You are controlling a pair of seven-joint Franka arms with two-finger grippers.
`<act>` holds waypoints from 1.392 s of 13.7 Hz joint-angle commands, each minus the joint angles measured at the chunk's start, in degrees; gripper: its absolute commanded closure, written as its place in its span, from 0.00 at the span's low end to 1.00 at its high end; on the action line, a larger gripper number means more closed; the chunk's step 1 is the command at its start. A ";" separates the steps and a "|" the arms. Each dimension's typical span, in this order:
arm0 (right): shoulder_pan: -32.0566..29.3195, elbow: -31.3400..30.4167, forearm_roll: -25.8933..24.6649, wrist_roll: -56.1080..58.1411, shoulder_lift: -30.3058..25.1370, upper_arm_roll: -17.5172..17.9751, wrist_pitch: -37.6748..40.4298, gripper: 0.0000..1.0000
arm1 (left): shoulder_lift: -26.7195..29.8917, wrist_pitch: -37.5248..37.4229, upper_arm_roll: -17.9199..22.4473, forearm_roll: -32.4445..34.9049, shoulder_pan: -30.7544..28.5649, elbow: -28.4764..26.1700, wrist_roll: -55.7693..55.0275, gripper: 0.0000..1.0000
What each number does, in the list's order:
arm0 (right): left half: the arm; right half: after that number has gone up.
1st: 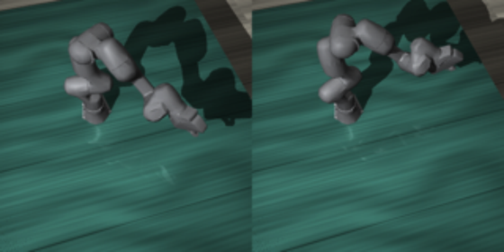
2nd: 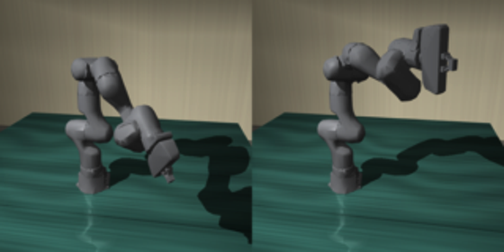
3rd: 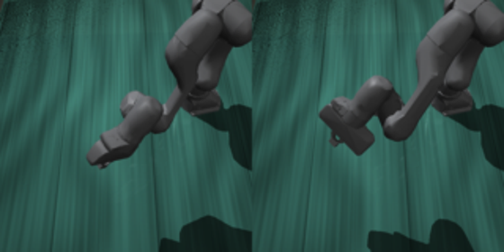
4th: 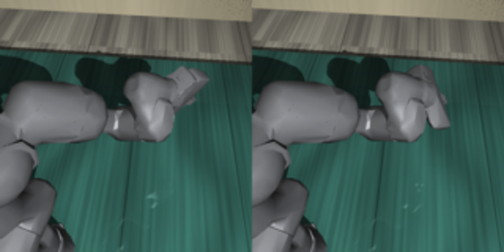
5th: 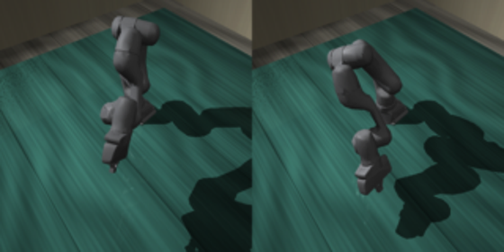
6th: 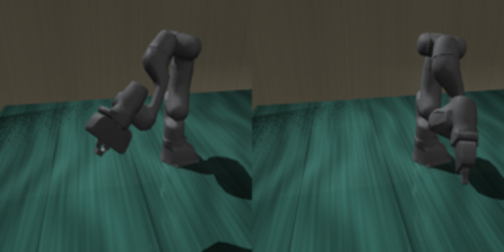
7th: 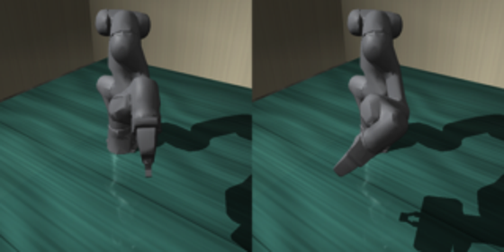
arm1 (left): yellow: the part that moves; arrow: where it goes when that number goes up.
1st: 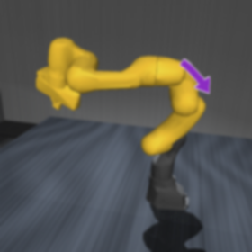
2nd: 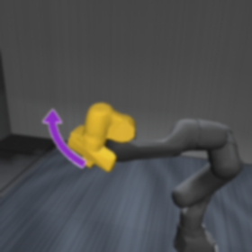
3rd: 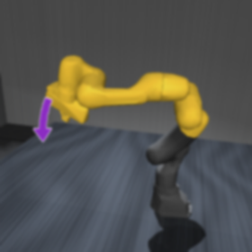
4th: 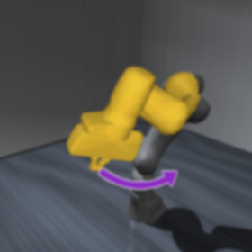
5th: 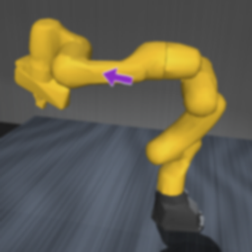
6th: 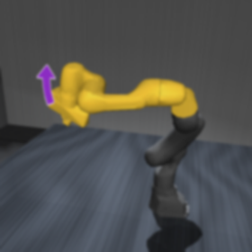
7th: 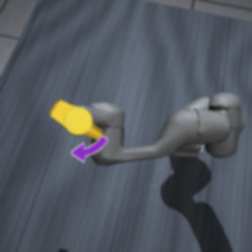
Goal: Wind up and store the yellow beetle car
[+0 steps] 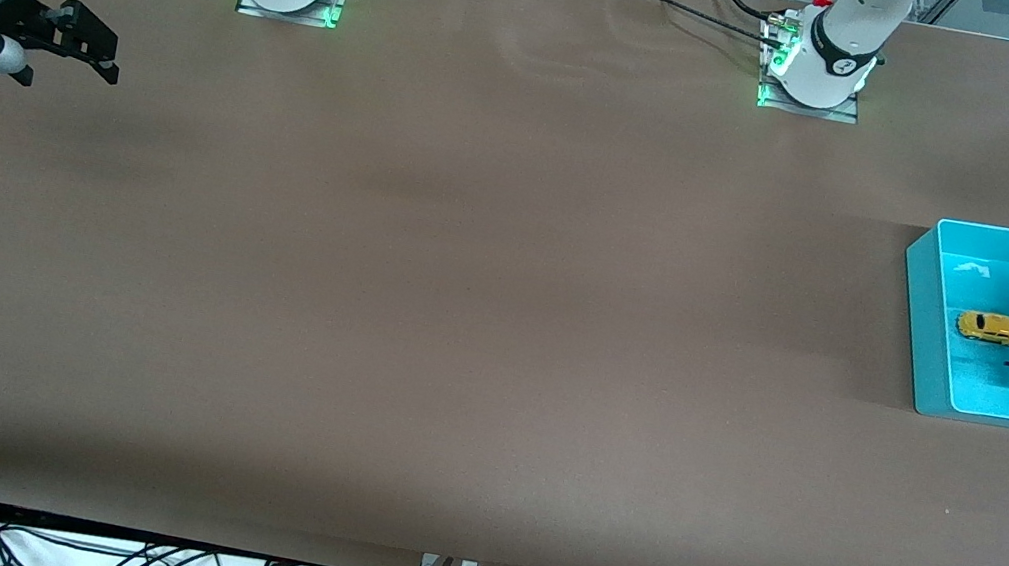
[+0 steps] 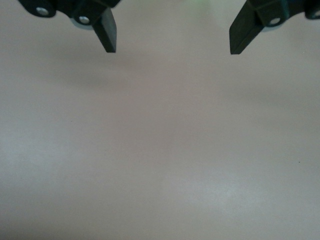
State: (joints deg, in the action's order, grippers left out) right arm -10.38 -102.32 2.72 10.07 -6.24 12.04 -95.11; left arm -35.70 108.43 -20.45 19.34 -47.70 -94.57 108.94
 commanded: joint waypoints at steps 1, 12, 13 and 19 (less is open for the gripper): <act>-0.08 -0.07 0.09 1.00 -0.35 -0.08 0.01 0.00 | 0.45 -12.06 0.06 -1.24 3.14 10.08 -4.58 0.00; -0.08 -0.07 0.09 1.27 -0.35 -0.08 0.01 0.00 | 2.56 -28.53 -14.07 -5.53 11.84 21.27 -45.87 0.00; -0.08 -0.07 0.09 1.27 -0.35 -0.08 0.01 0.00 | 2.65 -28.53 -16.26 -5.80 11.84 21.19 -50.79 0.00; -0.08 -0.16 0.09 1.27 -0.35 -0.08 0.10 0.00 | 9.32 -28.09 -20.88 -5.89 17.10 19.78 -81.84 0.00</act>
State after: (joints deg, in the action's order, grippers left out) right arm -10.38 -102.32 2.72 10.29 -6.24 12.03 -95.10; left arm -30.62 80.94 -44.25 14.54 -33.30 -73.86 32.53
